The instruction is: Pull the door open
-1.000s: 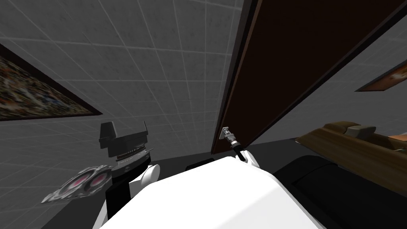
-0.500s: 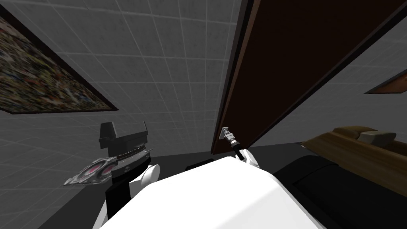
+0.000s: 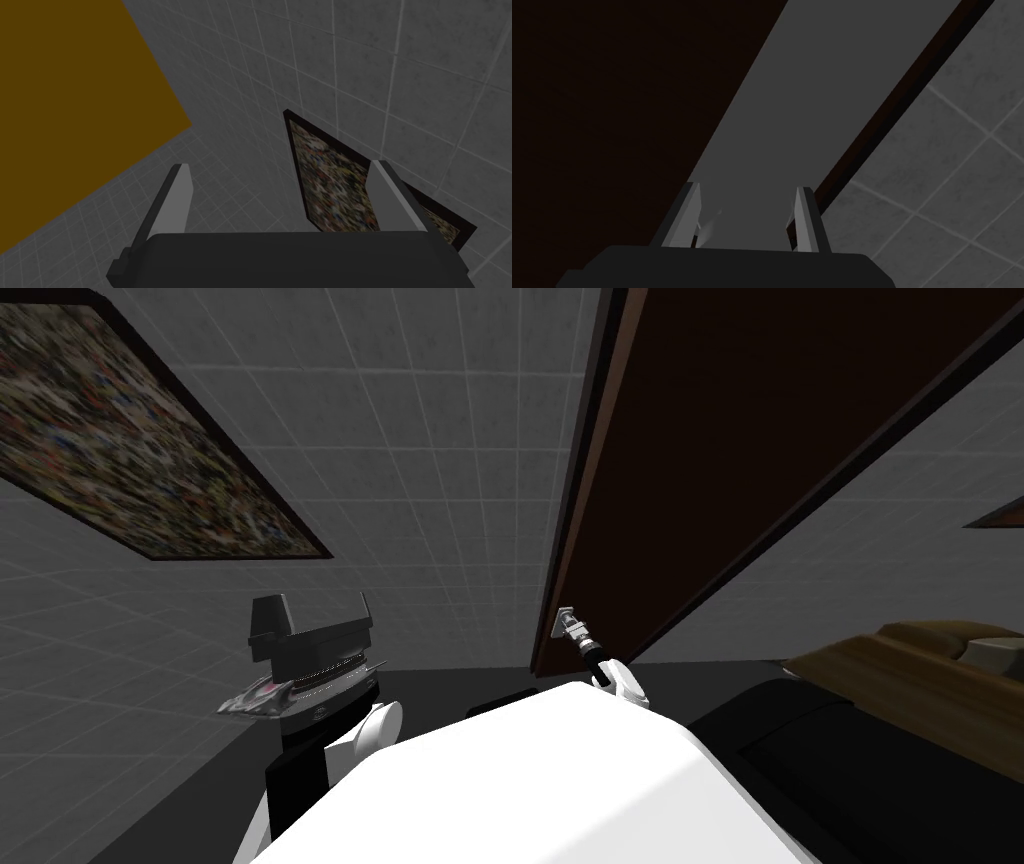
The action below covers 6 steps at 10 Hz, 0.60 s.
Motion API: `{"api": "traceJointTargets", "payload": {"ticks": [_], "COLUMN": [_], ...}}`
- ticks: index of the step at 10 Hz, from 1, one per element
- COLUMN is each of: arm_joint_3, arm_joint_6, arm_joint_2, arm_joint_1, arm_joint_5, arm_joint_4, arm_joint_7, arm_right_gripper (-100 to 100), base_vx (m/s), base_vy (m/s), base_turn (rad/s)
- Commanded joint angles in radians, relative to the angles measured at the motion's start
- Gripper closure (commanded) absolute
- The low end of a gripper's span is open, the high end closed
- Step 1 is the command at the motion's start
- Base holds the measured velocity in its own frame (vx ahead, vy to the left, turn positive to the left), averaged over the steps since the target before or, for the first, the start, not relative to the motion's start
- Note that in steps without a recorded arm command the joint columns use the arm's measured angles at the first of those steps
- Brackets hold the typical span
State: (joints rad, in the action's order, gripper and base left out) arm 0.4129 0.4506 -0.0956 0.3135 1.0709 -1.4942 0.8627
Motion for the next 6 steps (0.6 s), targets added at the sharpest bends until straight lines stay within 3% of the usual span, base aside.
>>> {"api": "traceJointTargets", "payload": {"ticks": [1,6], "arm_joint_3": [-0.007,-0.026], "arm_joint_6": [-0.017,-0.123], "arm_joint_2": [0.004,-0.012], "arm_joint_1": [0.002,-0.021], "arm_joint_5": [0.033,0.17], "arm_joint_4": [0.021,0.039], "arm_joint_7": [0.045,0.208], "arm_right_gripper": [100,100], "base_vx": [-0.052,-0.112], "base_vy": [-0.027,-0.043], "base_turn": [0.098,0.169]}}
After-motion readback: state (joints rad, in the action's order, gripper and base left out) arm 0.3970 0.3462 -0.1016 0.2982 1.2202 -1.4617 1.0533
